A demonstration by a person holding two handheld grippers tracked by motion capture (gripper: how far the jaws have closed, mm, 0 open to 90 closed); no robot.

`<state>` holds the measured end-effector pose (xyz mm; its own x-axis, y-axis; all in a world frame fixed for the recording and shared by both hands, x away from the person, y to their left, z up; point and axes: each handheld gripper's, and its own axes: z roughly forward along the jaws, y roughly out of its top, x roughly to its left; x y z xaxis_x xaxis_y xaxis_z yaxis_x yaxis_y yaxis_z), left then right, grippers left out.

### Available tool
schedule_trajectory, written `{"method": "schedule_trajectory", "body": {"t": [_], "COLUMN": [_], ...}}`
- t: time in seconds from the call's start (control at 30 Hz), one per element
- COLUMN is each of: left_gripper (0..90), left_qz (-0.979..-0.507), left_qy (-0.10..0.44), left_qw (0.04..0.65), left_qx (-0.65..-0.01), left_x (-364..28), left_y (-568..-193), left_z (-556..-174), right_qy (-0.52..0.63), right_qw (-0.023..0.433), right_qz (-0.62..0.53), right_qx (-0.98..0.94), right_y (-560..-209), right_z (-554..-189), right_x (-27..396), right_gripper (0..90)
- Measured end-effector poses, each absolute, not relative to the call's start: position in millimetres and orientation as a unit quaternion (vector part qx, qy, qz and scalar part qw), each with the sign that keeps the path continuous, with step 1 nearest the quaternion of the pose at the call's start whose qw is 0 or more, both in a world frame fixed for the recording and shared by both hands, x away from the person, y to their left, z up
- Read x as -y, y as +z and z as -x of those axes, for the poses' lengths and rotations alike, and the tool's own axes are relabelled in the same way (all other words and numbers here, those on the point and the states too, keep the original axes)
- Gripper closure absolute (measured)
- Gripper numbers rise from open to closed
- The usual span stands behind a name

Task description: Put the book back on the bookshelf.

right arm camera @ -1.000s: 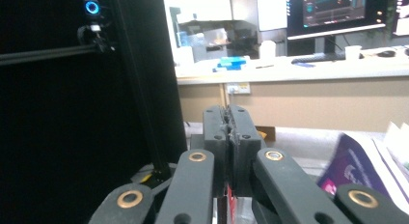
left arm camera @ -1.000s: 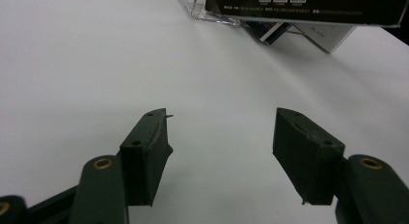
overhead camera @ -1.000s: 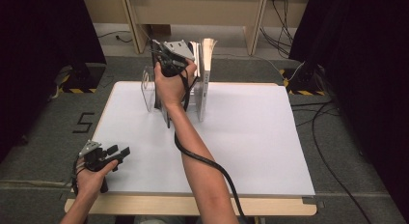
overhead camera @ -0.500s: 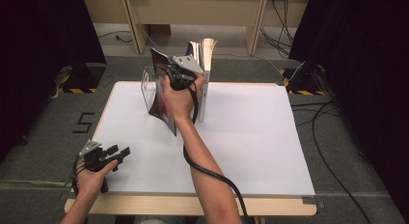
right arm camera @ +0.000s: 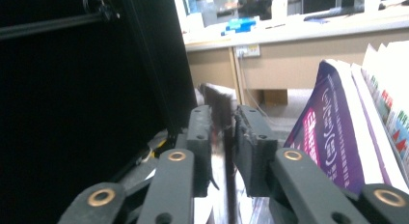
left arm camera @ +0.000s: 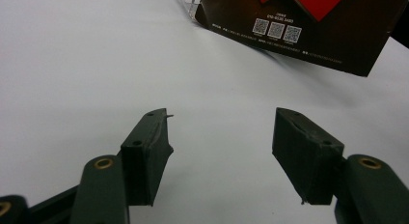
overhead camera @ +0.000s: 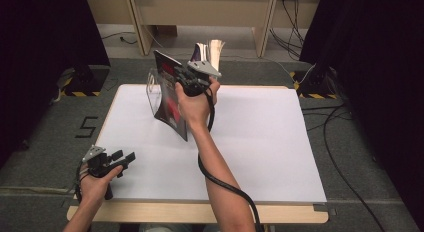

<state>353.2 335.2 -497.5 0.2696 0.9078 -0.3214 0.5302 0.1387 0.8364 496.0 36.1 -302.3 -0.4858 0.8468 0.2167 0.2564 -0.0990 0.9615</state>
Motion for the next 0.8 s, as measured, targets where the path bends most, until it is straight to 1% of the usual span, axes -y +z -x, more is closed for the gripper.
{"method": "schedule_trajectory", "body": {"t": [0.07, 0.2, 0.37, 0.4, 0.43, 0.53, 0.57, 0.7, 0.8], "left_gripper": [37.1, 37.2, 37.4, 37.4, 37.4, 37.4, 37.4, 37.5, 37.5], "left_qz": [-0.627, -0.627, -0.627, -0.628, -0.628, -0.628, -0.627, -0.629, -0.630], "left_qy": [0.192, 0.189, 0.190, 0.189, 0.189, 0.190, 0.190, 0.189, 0.190], "left_qw": [0.491, 0.492, 0.492, 0.491, 0.491, 0.492, 0.492, 0.491, 0.490], "left_qx": [-0.573, -0.574, -0.573, -0.573, -0.573, -0.573, -0.573, -0.573, -0.572], "left_x": [-336, -335, -335, -335, -335, -335, -335, -335, -334], "left_y": [-497, -498, -498, -498, -498, -498, -498, -498, -498], "left_z": [-353, -353, -353, -354, -353, -353, -353, -353, -353], "right_qy": [0.589, 0.574, 0.563, 0.557, 0.552, 0.548, 0.546, 0.547, 0.550], "right_qw": [0.245, 0.238, 0.244, 0.238, 0.241, 0.247, 0.248, 0.238, 0.241], "right_qz": [-0.444, -0.443, -0.440, -0.439, -0.440, -0.438, -0.439, -0.446, -0.448], "right_qx": [-0.629, -0.646, -0.655, -0.663, -0.666, -0.668, -0.669, -0.667, -0.662], "right_y": [-305, -308, -306, -305, -305, -303, -302, -301, -301], "right_z": [-499, -505, -509, -513, -515, -517, -517, -516, -514], "right_x": [-36, -37, -40, -42, -43, -45, -46, -47, -49], "right_gripper": [72.9, 71.6, 71.3, 72.0, 72.9, 83.2, 85.1, 86.8, 87.1]}}
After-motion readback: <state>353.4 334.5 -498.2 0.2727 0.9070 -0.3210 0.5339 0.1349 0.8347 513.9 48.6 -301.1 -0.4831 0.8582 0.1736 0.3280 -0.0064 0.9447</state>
